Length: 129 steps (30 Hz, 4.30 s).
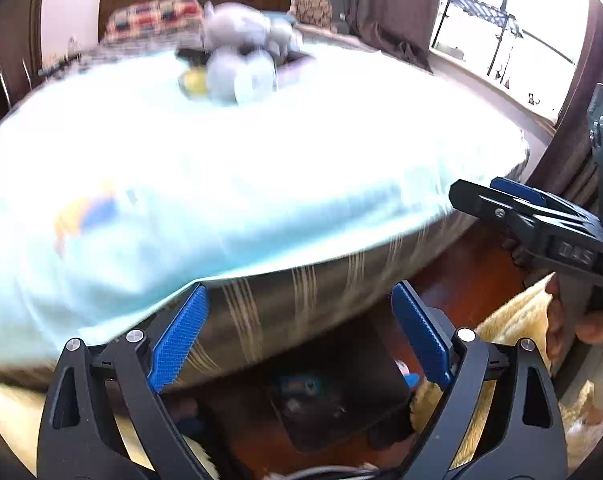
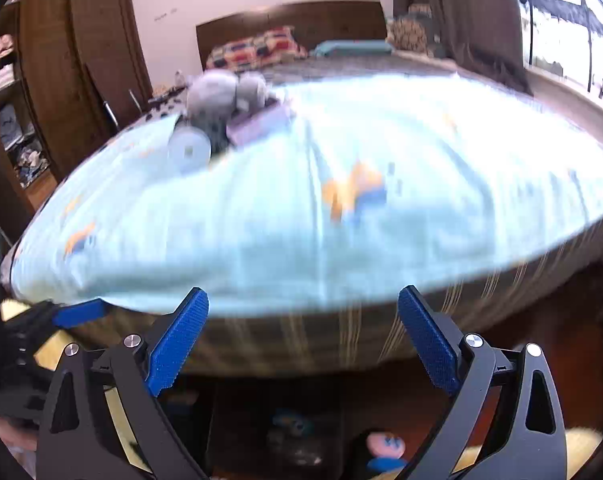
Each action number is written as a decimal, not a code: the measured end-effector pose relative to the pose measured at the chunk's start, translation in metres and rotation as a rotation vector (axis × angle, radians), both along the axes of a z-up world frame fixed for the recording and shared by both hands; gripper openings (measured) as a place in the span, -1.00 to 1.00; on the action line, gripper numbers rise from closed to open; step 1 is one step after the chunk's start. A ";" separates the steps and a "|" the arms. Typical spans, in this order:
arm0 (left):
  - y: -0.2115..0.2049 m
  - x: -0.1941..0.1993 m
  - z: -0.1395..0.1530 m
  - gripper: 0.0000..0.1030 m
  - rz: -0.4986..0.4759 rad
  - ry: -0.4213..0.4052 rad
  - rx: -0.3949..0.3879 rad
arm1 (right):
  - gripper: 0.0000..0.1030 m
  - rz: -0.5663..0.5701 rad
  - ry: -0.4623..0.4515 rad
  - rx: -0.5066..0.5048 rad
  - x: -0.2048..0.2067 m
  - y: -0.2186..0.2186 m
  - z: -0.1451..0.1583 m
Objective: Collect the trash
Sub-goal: 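Grasp the black scrunchie with the right gripper while the left grasps the white spool, then carry the scrunchie and spool down past the bed edge to the bin, then open both grippers to drop the scrunchie and spool into the bin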
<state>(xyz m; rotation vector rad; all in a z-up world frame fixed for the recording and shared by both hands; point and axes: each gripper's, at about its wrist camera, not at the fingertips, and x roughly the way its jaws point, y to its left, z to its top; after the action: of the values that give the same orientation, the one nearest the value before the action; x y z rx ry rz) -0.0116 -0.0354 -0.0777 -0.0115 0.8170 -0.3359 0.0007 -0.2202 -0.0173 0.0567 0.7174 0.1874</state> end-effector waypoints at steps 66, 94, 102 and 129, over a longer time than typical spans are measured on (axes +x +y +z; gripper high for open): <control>0.002 0.145 0.037 0.19 0.060 -0.030 0.048 | -0.81 0.154 0.013 0.093 0.116 0.029 0.027; -0.023 -0.019 -0.031 0.19 -0.128 0.127 -0.008 | -0.81 0.033 0.214 0.142 -0.057 0.008 -0.057; -0.039 -0.010 -0.094 0.19 -0.149 0.262 0.054 | -0.81 0.041 0.366 0.124 -0.055 0.021 -0.108; -0.030 -0.003 -0.154 0.44 -0.112 0.353 0.042 | 0.00 0.015 0.432 0.141 -0.028 0.029 -0.174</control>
<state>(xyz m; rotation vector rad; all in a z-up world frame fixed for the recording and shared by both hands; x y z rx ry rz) -0.0141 -0.0653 -0.2321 0.0150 1.1776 -0.4288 -0.0269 -0.1913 -0.1908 0.2314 1.1348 0.2435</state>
